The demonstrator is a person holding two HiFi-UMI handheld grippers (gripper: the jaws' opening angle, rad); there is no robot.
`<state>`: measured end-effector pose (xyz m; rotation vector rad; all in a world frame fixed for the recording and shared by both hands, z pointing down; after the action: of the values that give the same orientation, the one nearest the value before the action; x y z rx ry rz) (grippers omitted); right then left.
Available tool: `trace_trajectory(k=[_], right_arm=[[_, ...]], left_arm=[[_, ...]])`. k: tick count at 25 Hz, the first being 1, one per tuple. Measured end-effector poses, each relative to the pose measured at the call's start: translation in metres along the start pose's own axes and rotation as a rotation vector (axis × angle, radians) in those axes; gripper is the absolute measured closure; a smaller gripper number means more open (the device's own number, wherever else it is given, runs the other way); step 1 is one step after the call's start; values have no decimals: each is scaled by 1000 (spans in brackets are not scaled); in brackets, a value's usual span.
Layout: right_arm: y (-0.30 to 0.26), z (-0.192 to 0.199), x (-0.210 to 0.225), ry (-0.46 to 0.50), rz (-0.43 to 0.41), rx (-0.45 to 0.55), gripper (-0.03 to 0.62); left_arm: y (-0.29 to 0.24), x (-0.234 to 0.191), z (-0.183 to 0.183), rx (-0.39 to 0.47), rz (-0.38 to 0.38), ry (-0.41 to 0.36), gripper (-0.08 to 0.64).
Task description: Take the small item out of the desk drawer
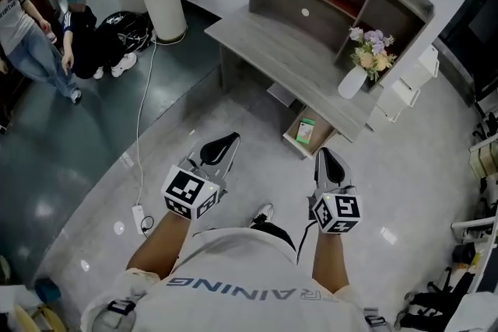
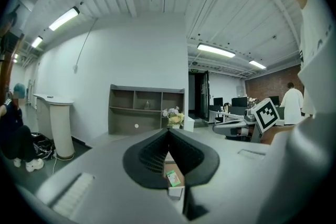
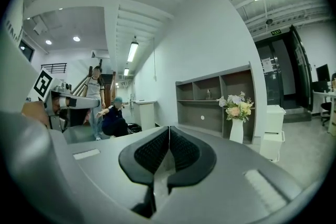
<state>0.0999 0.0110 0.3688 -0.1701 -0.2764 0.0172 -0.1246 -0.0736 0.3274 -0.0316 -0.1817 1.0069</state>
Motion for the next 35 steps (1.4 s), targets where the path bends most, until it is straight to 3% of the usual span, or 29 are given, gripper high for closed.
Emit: trace_trajectory(k=[9,20,24,28,31,35], right_arm=[[-51,-23,101,-36,53,-24,577],[-72,-18,184,-98,208,-32,577],[-69,-26,193,-67,328,-40,575],[-95,-38,178,-50,421,-37,574],[-123,-41,157,-20,465,-38,571],[-154,-35,141,-66,483,-16,571]], left_arm=[[-111,0,-6,-32,34,4,560],[-227,9,9,-58,208,6,560],[-266,12,22,-50,356,31,560],[-298,-23,23,-25,472,-24,560],[-317,-56,28,-20,509,-43,560],[-332,-85,41,-40,538,-39,560]])
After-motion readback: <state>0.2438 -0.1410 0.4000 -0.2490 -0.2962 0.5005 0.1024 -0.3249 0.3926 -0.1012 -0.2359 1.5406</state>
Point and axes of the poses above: the fingertips, and each gripper's own axes: y backward along the fingers, x to its right, z out of its underside, the point moved 3 cm from there along y, backward along the fingers, and after that the axes turned 11 degrees about -y, right-handed, at the moved point
